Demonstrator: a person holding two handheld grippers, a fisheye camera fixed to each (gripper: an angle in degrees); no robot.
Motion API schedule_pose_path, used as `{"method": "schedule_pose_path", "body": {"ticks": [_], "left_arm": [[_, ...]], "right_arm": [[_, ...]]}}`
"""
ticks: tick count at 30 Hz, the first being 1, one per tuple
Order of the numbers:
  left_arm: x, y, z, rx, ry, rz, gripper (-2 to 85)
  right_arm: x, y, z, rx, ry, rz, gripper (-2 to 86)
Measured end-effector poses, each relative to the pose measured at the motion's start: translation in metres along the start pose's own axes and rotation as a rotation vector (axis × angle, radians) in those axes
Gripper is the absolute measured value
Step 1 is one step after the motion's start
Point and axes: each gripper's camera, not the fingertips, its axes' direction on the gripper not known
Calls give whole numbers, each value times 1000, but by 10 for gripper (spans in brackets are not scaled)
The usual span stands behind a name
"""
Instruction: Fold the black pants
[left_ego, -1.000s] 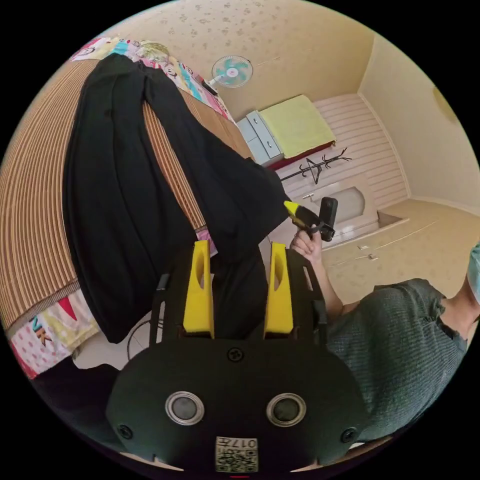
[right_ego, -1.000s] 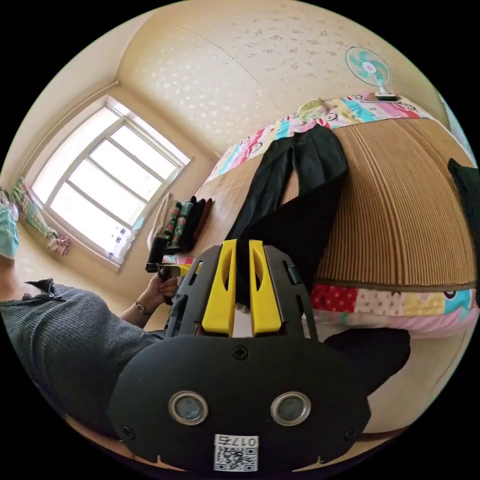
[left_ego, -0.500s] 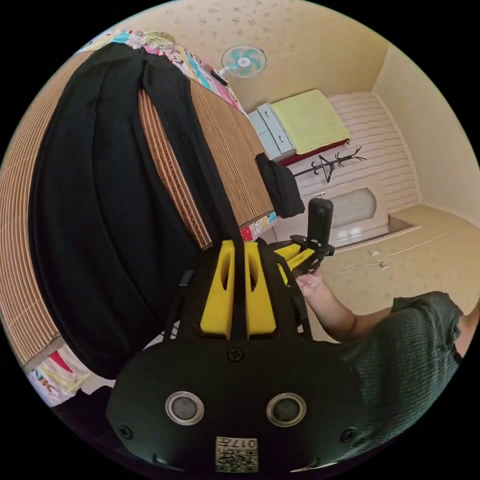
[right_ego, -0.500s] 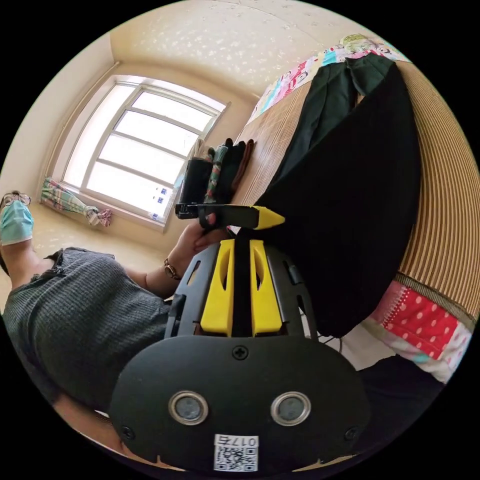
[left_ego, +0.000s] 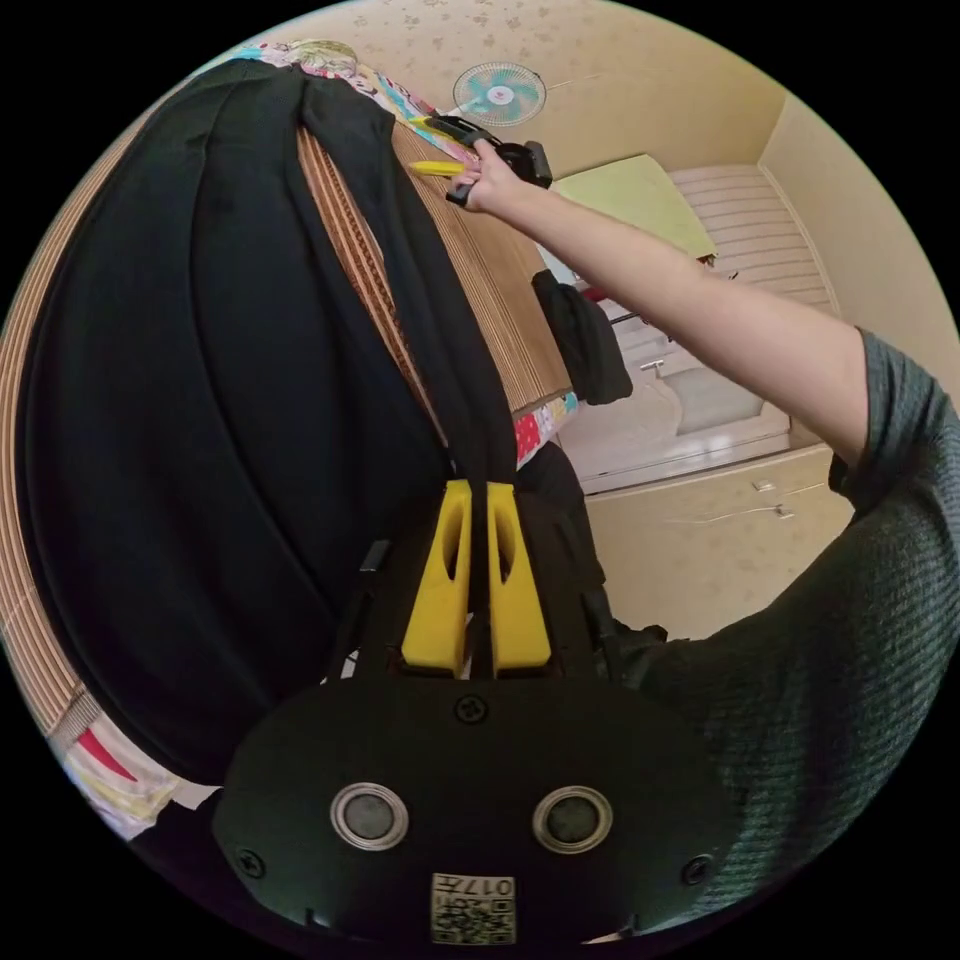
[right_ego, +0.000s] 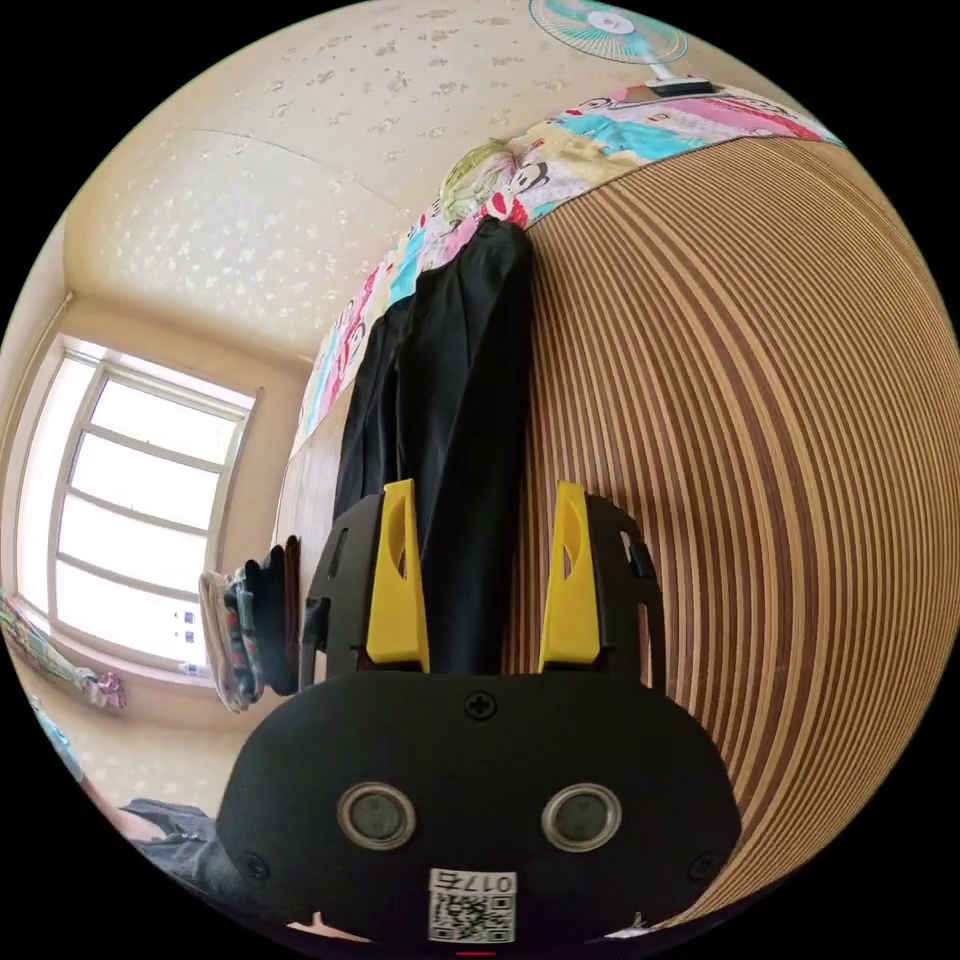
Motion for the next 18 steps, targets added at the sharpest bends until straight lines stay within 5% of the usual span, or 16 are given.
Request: {"method": "schedule_pose_path", "body": {"ticks": [8,12,18], "left_arm": [[-31,2,2,-29,-31,17,-4],[-35,1,8,-34,-47,12,-5],[-19,-3,-9,-60,-45,18,-5]], "right_arm": [[-11,-133,86,178,94,169,165],[-27,-160,117,178,229,199,62],[-169,-155,165,249,759,-207,21]]}}
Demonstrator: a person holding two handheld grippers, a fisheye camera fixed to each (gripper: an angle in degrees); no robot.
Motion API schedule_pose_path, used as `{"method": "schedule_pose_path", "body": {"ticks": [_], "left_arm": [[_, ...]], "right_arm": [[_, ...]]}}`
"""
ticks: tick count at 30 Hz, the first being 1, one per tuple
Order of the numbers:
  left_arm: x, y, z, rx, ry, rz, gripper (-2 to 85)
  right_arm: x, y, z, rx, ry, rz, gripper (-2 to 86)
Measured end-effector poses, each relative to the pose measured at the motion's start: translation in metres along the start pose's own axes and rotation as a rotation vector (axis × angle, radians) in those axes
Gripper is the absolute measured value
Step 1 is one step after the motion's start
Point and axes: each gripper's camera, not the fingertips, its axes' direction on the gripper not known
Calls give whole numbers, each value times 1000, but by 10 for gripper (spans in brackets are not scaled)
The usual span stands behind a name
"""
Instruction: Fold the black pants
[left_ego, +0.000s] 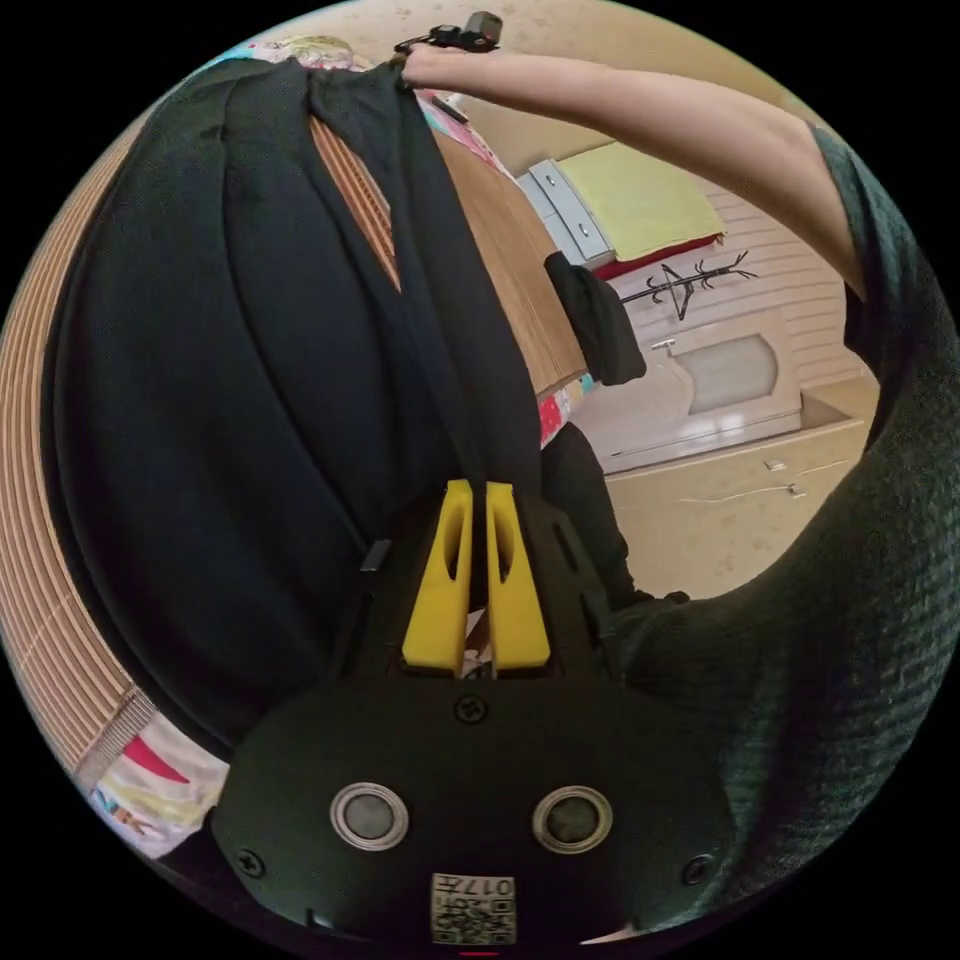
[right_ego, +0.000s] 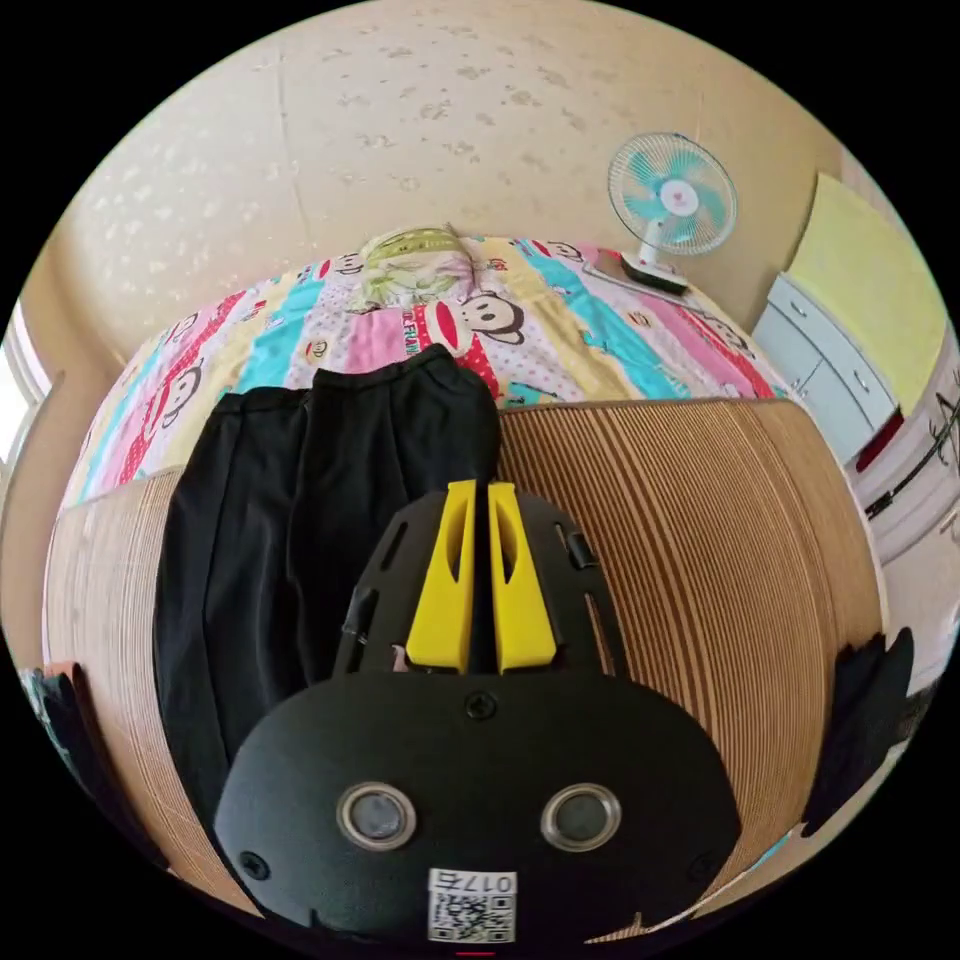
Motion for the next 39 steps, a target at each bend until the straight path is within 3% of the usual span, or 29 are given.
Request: {"method": "schedule_pose_path", "body": {"ticks": [3,6,9,14,18,21,26,31,39], "left_arm": [[24,23,-40,99,70,117,-5],[27,53,-65,137,70,84,-2],[14,79,-78,166,13,1,-4],[-27,100,-75,112,-42,-161,-3],[-40,103,-73,129,22,-197,-3],[-34,99,-72,114,-33,-171,-2],[-23,92,-73,80,-94,-139,-2],[-24,88,-69,43,-156,-132,-1],[-16,84,-76,11,-181,-147,-1]], "right_arm": [[-96,5,-42,133,18,-231,17],[-156,11,-68,181,-212,-249,18],[-203,19,-51,80,-377,-263,23],[-225,55,-6,-159,-450,-238,29],[-188,119,-37,-162,-642,-275,43],[-137,191,-70,-214,-700,-354,58],[-41,322,-121,-292,-650,-375,83],[42,440,-150,-385,-565,-171,112],[94,510,-165,-383,-636,-89,72]]}}
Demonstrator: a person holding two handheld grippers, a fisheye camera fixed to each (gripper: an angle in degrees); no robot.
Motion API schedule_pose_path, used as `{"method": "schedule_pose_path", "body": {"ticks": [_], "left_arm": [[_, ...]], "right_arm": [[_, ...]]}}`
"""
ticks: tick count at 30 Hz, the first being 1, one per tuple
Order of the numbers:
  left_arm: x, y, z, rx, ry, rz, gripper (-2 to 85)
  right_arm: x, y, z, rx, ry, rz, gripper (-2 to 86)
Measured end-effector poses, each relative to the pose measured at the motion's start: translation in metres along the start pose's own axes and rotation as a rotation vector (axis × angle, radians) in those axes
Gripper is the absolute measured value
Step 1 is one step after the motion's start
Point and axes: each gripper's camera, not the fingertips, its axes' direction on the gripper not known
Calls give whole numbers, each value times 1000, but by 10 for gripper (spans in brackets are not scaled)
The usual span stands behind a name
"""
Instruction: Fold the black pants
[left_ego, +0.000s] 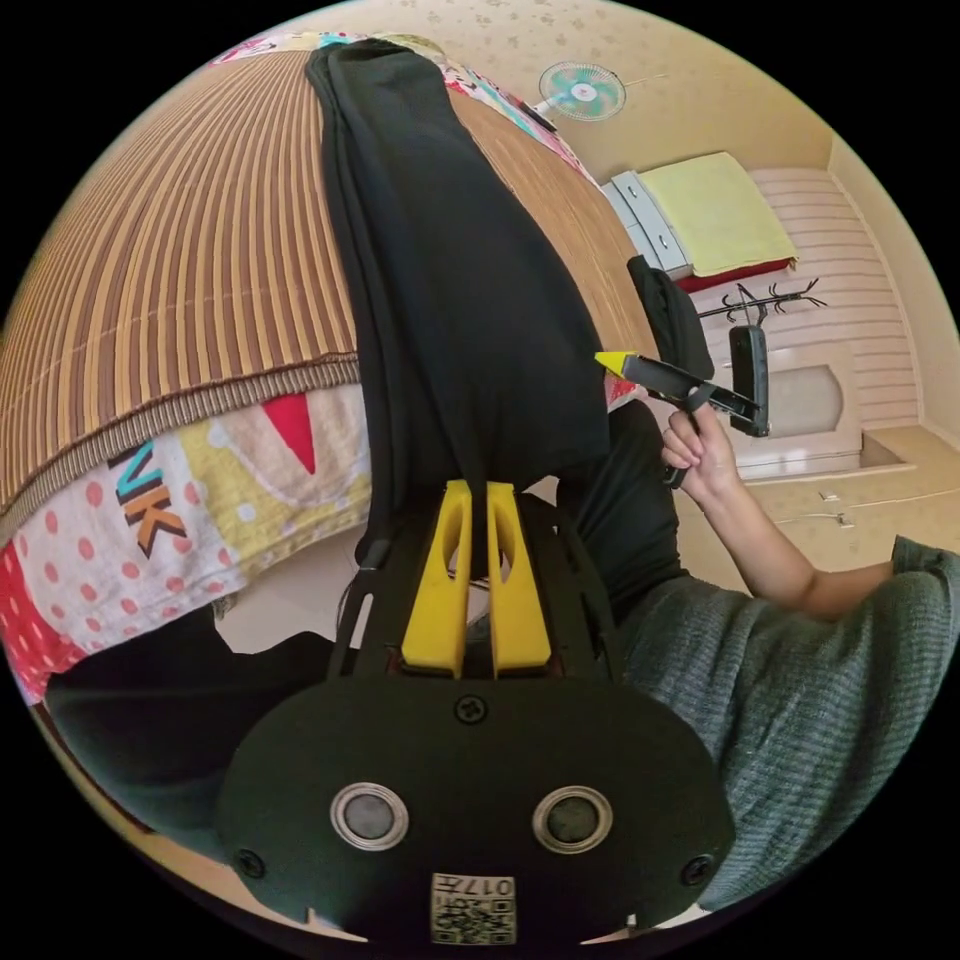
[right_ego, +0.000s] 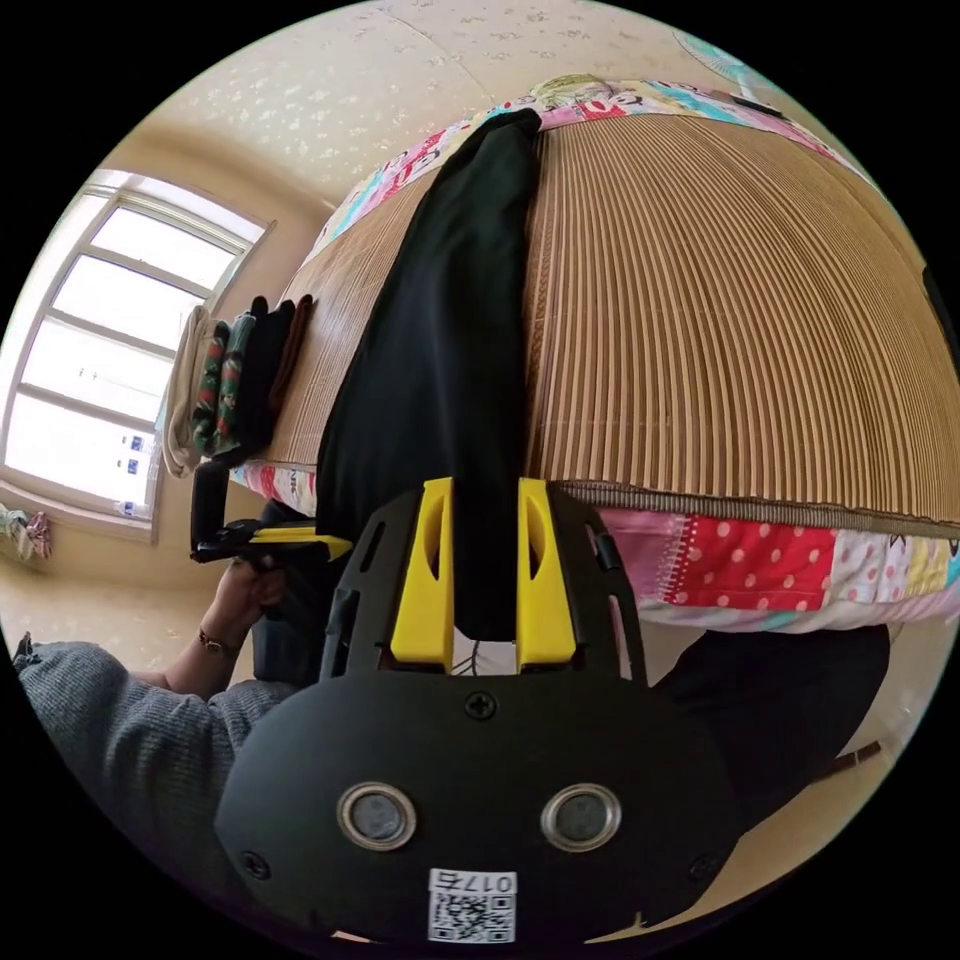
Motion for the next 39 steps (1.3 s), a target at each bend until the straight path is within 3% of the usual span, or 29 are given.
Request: {"method": "schedule_pose_path", "body": {"ticks": [4,8,11,14,18,26,29,33,39], "left_arm": [[4,-2,-19,-11,63,-15,-2],[17,13,-87,159,315,76,-4],[17,36,-124,260,345,95,-5],[0,47,-107,180,279,8,-5],[-14,50,-50,42,129,-112,-1],[-13,48,-23,-63,-17,-217,53],[-15,49,-42,-25,-74,-216,73],[-11,46,-74,153,-137,-177,83],[-5,12,-48,112,-128,-104,86]], "right_arm": [[16,0,-13,-38,-70,-54,35],[17,-7,-63,57,-295,-164,27],[16,-1,-88,103,-414,-204,24],[21,10,-68,56,-415,-185,23],[42,19,-12,-135,-212,-48,23],[61,17,-16,-145,-10,17,20],[70,9,-39,-56,-90,10,31],[69,-10,-41,-28,-95,-4,65],[55,-63,-13,-50,-81,-37,79]]}}
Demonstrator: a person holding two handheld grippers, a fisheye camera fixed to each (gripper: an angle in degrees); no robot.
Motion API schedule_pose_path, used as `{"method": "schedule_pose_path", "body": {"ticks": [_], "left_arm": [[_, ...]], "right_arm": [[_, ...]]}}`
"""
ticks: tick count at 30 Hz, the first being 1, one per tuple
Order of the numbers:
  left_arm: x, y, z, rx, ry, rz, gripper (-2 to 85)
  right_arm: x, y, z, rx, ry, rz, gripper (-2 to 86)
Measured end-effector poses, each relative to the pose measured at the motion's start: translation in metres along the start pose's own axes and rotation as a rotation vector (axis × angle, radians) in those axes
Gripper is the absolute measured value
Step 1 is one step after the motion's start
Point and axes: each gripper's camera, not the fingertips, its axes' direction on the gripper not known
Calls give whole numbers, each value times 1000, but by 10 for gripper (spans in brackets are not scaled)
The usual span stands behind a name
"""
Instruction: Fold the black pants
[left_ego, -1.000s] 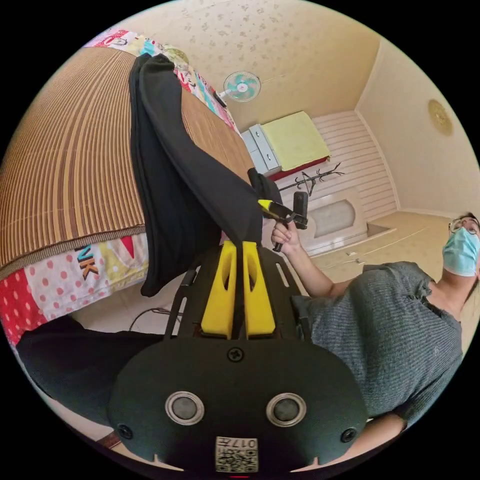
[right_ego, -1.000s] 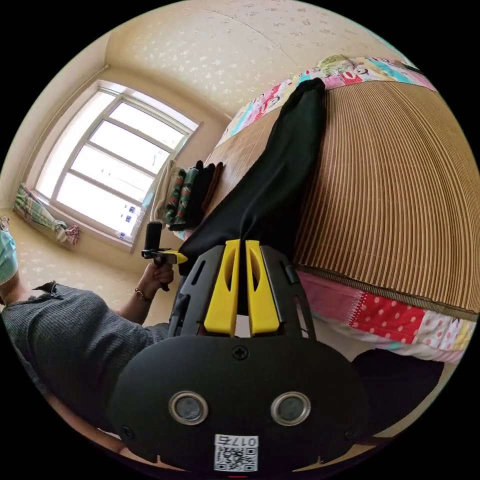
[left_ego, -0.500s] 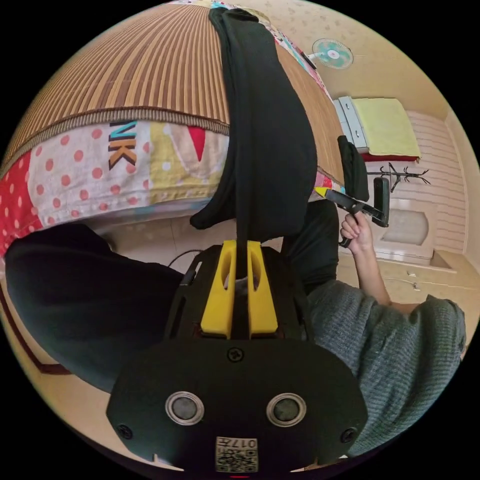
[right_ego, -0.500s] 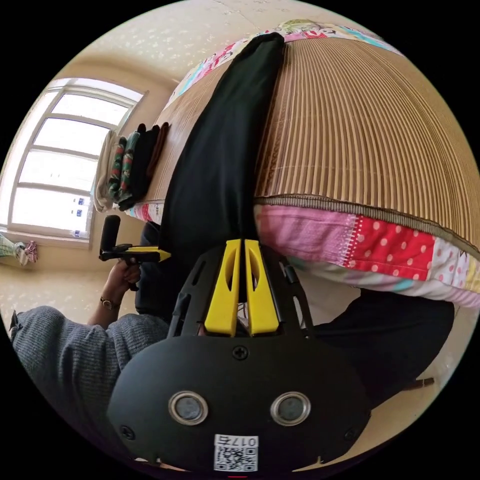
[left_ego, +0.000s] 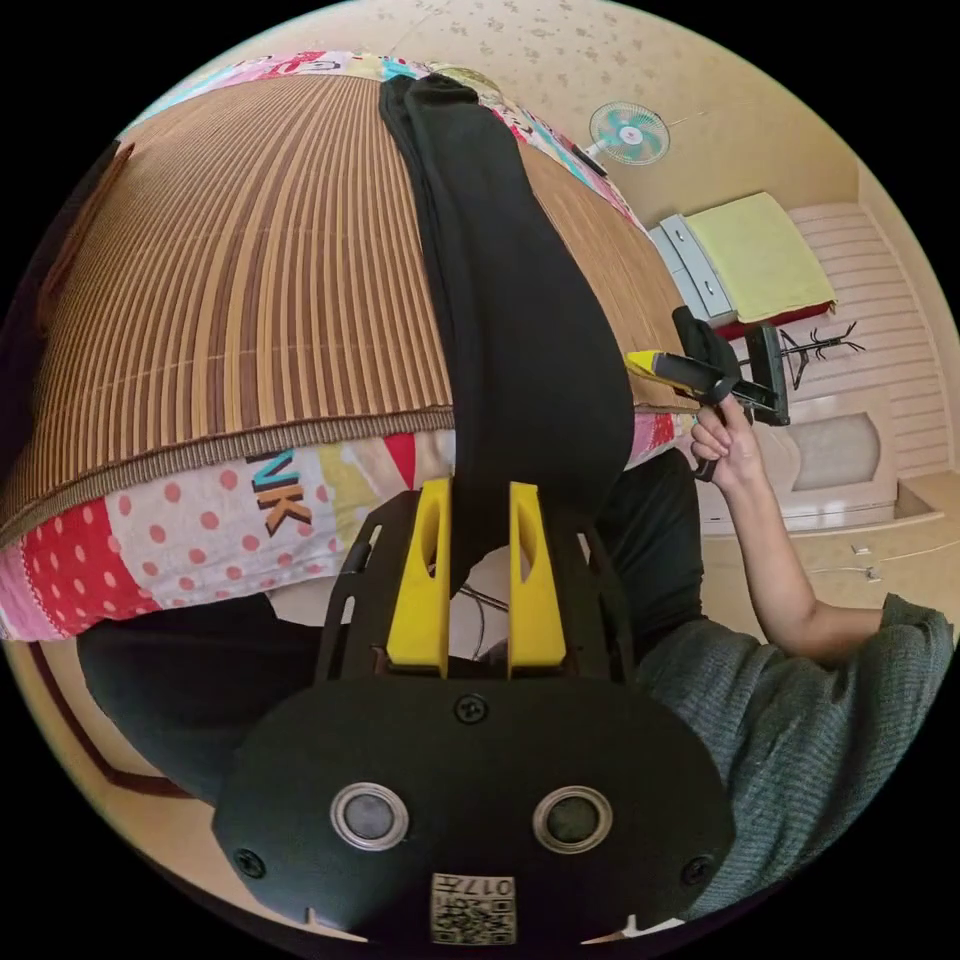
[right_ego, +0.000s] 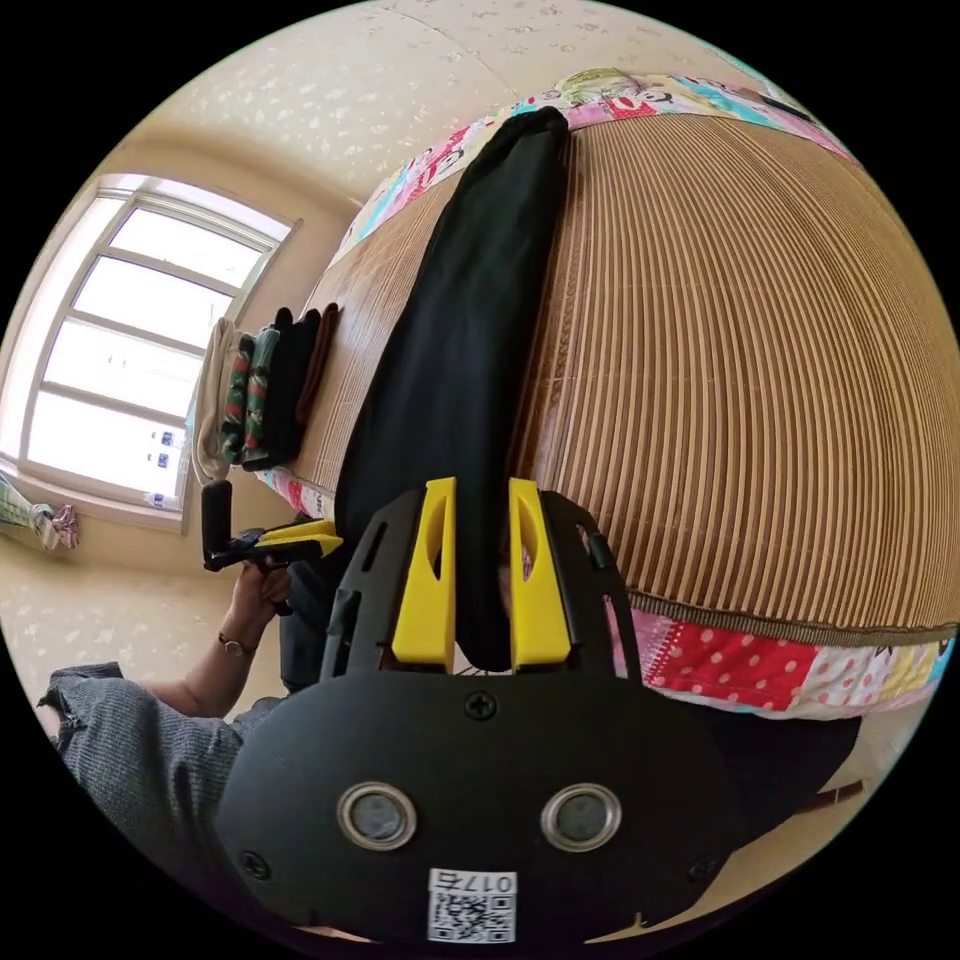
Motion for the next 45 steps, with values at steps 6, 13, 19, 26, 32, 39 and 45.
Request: {"method": "schedule_pose_path", "body": {"ticks": [6,13,19,26,32,39,45], "left_arm": [[16,20,10,6,-64,40,40],[28,52,27,-129,-41,119,46],[-4,73,-16,79,118,52,67],[-34,58,-32,145,206,38,69],[-41,47,-14,119,273,5,60],[-47,44,-14,118,259,-10,43],[-48,52,-35,214,213,-23,51]], "right_arm": [[-30,-10,43,-106,187,-144,39],[-25,14,40,-259,156,-89,30],[-32,-27,16,-147,194,-118,49],[-81,-196,40,-30,278,-270,80],[-106,-364,101,96,275,-182,92],[-91,-445,167,234,312,-8,96],[-111,-428,182,327,481,-99,39]]}}
